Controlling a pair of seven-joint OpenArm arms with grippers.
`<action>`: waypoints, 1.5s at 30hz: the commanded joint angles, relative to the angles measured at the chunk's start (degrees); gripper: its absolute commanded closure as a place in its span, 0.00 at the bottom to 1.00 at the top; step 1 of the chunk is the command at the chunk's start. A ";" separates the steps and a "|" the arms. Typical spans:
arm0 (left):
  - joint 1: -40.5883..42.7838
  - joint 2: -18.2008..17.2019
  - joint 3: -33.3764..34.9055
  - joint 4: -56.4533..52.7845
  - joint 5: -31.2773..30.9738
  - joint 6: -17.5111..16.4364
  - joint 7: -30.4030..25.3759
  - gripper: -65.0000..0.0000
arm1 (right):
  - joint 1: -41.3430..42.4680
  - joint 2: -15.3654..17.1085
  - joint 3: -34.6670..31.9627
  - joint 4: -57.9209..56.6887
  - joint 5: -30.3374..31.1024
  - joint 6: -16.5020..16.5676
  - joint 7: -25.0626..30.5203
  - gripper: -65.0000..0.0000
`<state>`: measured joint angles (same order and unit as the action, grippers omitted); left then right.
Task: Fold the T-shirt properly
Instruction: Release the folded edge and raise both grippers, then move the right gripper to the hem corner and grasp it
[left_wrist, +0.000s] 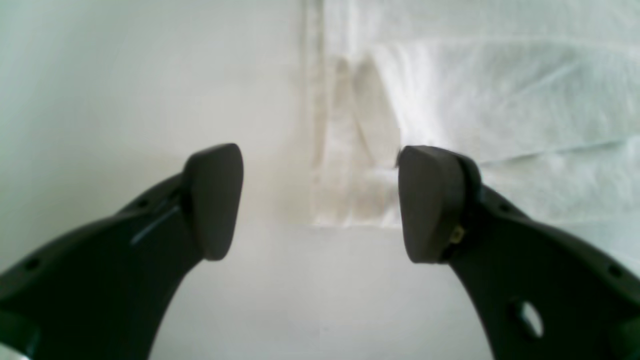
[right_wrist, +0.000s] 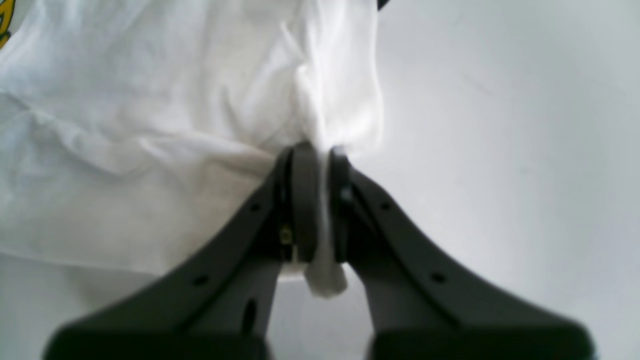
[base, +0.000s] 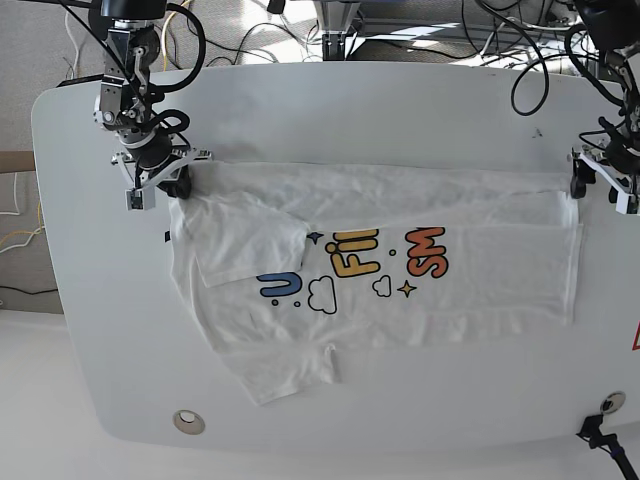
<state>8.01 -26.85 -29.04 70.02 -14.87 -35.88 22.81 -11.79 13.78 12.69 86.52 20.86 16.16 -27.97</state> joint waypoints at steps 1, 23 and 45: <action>-0.76 -1.41 0.60 -0.08 -1.08 0.05 -1.66 0.29 | -0.47 0.33 0.02 0.12 -0.69 0.14 -2.58 1.00; 2.32 -1.68 3.15 0.27 -0.99 0.05 -1.58 1.00 | -3.81 0.94 0.37 2.84 -0.25 0.23 -2.41 1.00; 30.89 -0.01 -3.09 21.63 -1.35 -0.03 -1.49 1.00 | -24.74 2.09 8.98 17.17 -0.69 3.49 -2.76 1.00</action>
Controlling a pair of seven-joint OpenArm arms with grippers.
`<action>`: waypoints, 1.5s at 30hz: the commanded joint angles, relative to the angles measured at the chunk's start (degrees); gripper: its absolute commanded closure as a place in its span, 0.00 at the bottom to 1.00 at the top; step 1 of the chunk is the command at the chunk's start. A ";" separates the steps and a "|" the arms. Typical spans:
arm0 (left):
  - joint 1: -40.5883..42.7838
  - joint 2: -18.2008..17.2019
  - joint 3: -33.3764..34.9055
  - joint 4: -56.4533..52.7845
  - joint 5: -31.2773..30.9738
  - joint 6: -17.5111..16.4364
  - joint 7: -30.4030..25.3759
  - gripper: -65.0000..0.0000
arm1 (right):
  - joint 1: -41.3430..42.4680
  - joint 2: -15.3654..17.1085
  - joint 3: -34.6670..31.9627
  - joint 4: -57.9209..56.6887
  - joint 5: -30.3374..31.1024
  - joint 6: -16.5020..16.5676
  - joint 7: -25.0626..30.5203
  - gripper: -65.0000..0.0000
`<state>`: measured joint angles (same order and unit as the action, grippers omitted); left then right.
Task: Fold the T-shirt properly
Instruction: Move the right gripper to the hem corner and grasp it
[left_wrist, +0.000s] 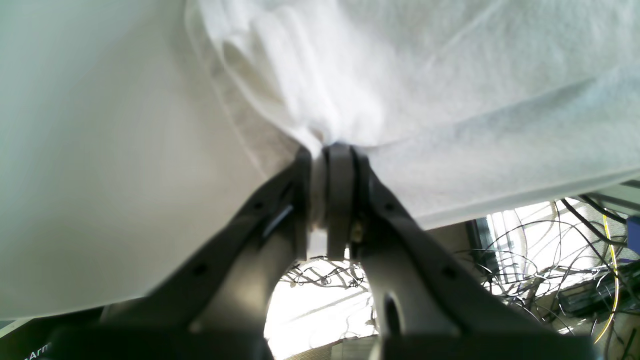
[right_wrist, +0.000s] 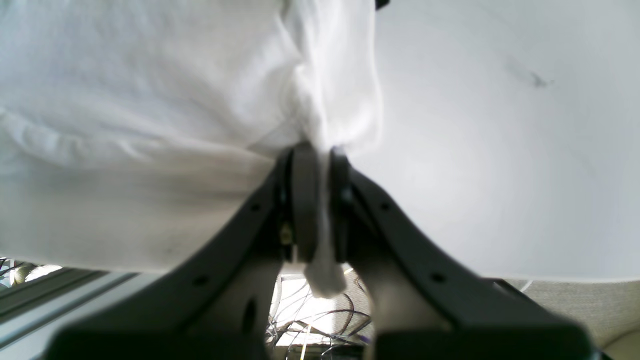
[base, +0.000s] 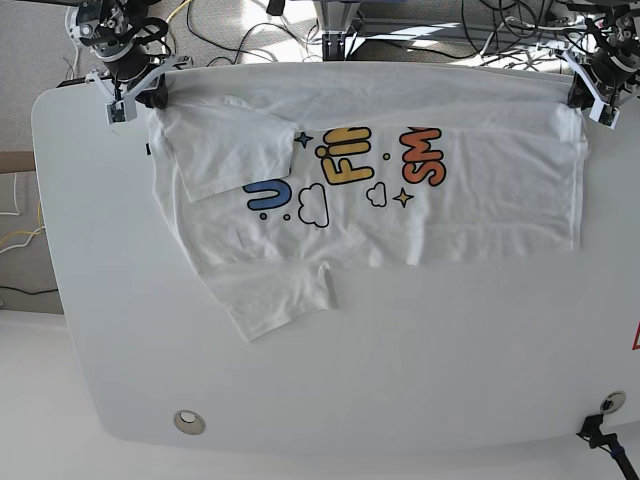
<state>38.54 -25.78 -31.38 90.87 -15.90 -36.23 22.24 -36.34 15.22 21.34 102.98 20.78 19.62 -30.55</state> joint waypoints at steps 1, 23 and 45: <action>0.36 -1.08 -0.76 0.78 -0.32 0.32 -0.92 1.00 | -0.10 0.64 0.33 0.71 -0.60 -0.32 -0.18 1.00; -23.03 -1.52 -5.77 5.70 0.12 0.32 6.11 0.07 | 21.52 0.56 1.21 6.78 -0.60 2.67 -10.55 0.21; -49.93 -0.29 5.66 -25.68 6.19 0.40 5.58 0.07 | 64.25 0.29 -20.86 -40.17 -0.78 2.23 -3.08 0.21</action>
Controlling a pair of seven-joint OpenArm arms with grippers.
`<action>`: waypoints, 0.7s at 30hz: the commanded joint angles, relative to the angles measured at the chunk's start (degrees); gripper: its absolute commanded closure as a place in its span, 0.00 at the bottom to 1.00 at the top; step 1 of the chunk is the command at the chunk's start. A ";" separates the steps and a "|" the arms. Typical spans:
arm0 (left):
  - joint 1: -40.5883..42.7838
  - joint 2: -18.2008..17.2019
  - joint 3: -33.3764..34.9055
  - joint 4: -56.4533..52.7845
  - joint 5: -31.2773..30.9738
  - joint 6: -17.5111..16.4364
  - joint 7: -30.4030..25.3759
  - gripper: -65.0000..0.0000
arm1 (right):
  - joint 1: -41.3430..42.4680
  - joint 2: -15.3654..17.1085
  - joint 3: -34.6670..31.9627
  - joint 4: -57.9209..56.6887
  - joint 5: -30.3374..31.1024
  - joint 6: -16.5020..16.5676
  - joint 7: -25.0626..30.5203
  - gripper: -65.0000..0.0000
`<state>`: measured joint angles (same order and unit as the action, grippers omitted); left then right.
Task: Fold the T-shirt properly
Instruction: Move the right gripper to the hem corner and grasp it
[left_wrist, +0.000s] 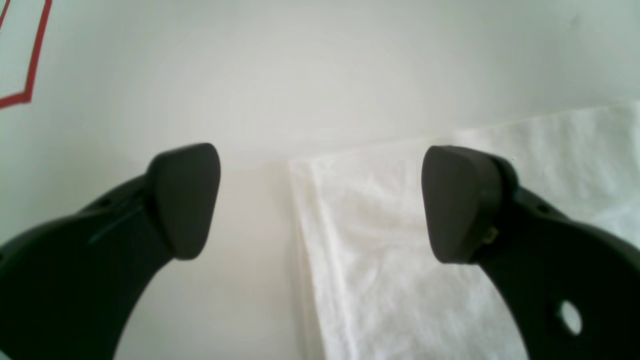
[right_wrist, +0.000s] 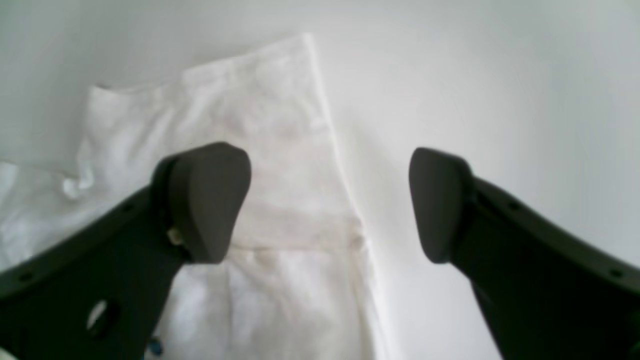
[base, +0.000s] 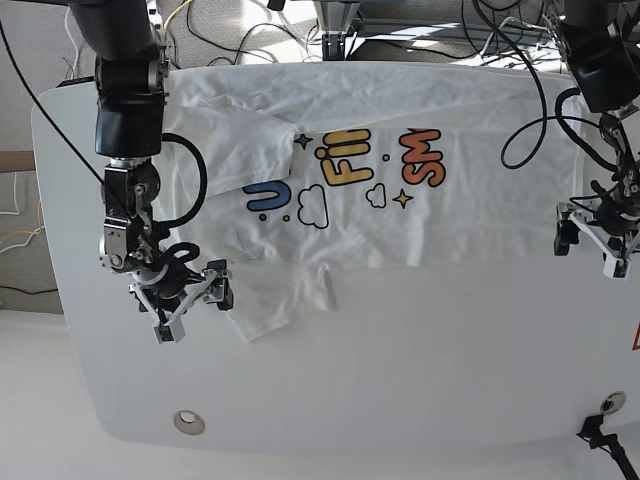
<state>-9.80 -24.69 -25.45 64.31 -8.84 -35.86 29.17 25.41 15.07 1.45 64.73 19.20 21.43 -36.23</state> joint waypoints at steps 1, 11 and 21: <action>-1.76 -1.38 -0.26 0.61 -0.87 0.03 -1.34 0.07 | 4.26 0.45 -1.94 -4.64 0.80 0.42 4.01 0.21; -0.18 -1.38 -0.26 0.78 -0.96 0.03 -1.34 0.07 | 17.98 -1.58 -5.63 -35.59 0.80 0.42 18.78 0.21; 2.73 -2.17 -0.44 1.31 -1.14 0.03 -1.34 0.07 | 14.55 -5.09 -5.72 -37.43 0.80 0.42 20.18 0.21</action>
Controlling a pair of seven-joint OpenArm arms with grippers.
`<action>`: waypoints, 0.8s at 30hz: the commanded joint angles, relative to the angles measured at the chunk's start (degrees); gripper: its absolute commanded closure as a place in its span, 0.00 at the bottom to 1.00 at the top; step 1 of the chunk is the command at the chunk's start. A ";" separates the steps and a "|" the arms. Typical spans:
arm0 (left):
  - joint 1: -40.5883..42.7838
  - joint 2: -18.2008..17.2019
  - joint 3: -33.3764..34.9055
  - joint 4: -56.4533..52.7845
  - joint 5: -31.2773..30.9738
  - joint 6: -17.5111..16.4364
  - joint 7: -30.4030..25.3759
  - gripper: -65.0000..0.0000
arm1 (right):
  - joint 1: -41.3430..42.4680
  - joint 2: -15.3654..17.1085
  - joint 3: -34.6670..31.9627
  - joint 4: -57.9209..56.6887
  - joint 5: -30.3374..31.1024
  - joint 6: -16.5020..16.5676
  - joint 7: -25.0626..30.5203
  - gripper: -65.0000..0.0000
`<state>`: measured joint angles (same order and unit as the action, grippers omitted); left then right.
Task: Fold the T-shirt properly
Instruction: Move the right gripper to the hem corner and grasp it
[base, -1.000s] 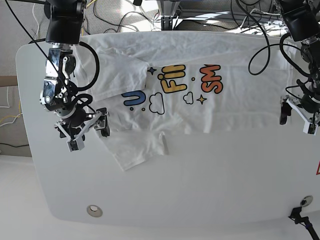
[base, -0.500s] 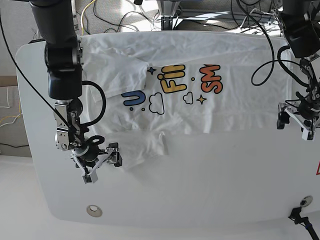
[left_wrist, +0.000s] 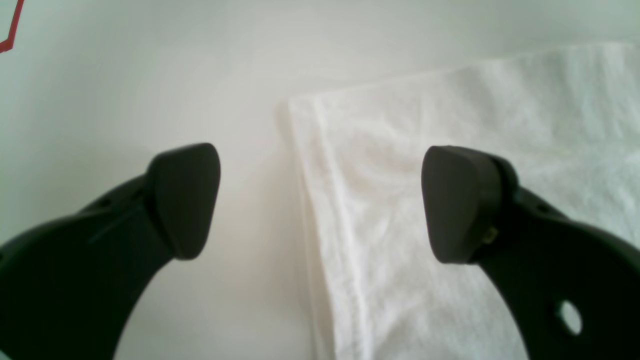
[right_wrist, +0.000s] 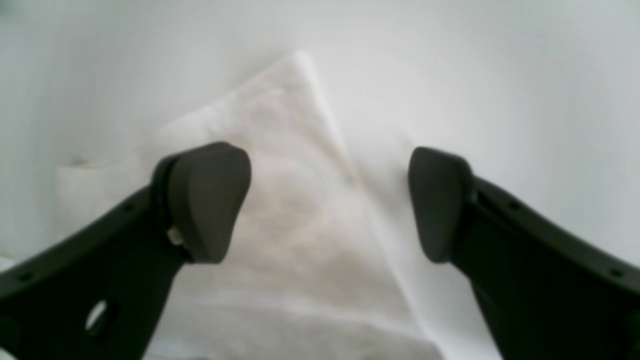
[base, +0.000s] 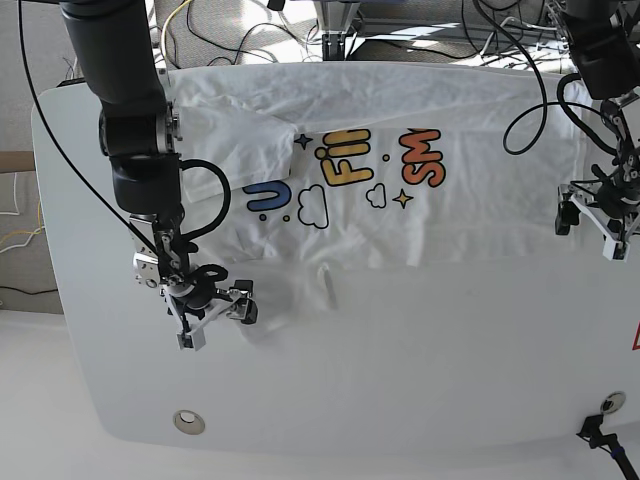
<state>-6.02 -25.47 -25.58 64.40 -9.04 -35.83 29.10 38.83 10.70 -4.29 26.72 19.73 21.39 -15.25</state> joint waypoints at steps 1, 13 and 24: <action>-0.88 -1.38 -0.31 1.22 -0.94 0.01 -1.28 0.07 | 1.04 -1.25 0.03 0.58 0.27 0.46 -0.80 0.21; -0.70 -1.38 -0.39 1.14 -0.85 -0.08 -1.28 0.07 | 0.95 -4.94 0.03 0.58 0.27 0.46 -0.71 0.52; -2.64 -1.12 0.05 -4.14 -0.59 0.27 -1.10 0.07 | 1.04 -4.50 0.03 0.66 0.27 0.81 -0.54 1.00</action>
<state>-7.49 -25.28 -25.39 59.70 -8.95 -35.81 28.77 38.17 5.85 -4.29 26.87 19.73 21.71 -15.64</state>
